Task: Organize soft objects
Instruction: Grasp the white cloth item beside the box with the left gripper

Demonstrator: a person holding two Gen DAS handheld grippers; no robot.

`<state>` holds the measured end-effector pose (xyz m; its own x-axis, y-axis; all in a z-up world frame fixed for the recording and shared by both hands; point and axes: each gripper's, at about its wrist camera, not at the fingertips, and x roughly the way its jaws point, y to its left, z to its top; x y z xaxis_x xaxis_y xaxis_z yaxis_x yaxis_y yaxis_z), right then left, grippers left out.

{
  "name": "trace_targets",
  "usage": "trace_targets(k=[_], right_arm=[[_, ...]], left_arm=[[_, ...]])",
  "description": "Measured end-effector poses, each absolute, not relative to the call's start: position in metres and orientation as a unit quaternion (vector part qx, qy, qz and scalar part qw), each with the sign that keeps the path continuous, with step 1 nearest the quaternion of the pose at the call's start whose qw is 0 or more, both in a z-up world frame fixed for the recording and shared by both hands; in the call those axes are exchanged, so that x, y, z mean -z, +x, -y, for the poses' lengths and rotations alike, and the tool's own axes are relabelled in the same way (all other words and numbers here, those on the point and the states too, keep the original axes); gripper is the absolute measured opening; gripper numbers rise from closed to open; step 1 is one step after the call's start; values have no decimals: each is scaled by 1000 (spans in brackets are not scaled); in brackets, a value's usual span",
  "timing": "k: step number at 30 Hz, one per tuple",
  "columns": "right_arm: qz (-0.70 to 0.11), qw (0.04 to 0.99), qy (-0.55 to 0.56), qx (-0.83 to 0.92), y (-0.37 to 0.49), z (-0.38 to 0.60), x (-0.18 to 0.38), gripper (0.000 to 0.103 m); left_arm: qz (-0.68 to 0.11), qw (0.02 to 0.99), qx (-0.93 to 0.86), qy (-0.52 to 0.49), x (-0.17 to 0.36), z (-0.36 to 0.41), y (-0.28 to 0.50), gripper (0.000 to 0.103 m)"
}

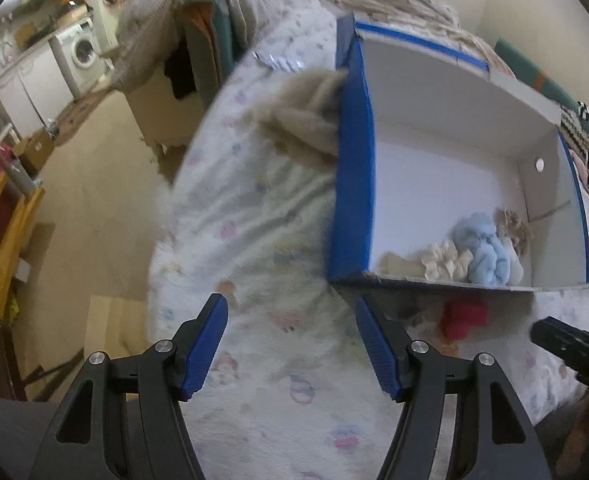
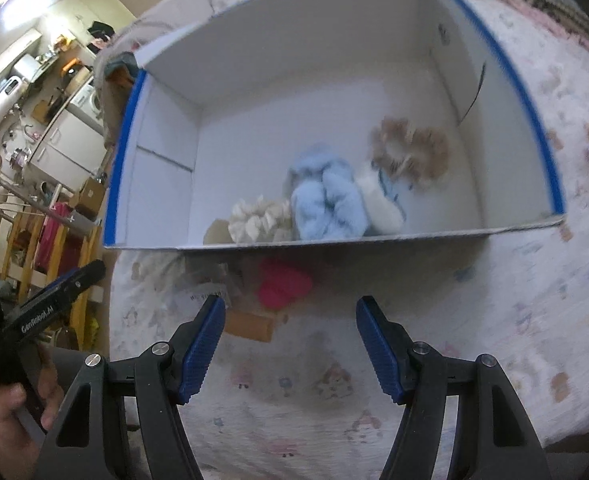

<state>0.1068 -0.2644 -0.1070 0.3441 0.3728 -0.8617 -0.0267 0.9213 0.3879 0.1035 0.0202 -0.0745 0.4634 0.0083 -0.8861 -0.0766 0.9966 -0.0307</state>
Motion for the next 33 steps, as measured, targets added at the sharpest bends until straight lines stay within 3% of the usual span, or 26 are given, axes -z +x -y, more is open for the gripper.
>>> trace_targets(k=[9, 17, 25, 27, 28, 29, 33], right_arm=[[-580, 790, 159, -119, 118, 254, 121, 72], [-584, 784, 174, -122, 124, 255, 121, 72], [-586, 781, 173, -126, 125, 253, 122, 72], [-587, 781, 171, -127, 125, 251, 123, 72], [-588, 781, 171, -127, 125, 251, 122, 72], [-588, 781, 170, -127, 124, 253, 122, 72], [-589, 781, 164, -126, 123, 251, 124, 72]], left_arm=[[-598, 797, -3, -83, 122, -7, 119, 62], [-641, 752, 0, -155, 151, -13, 139, 44], [-658, 737, 42, -149, 159, 11, 138, 43], [-667, 729, 47, -147, 164, 15, 137, 32], [-669, 728, 47, -145, 166, 17, 137, 12], [-670, 727, 49, -142, 167, 18, 137, 8], [-652, 744, 63, -131, 156, 21, 134, 7]])
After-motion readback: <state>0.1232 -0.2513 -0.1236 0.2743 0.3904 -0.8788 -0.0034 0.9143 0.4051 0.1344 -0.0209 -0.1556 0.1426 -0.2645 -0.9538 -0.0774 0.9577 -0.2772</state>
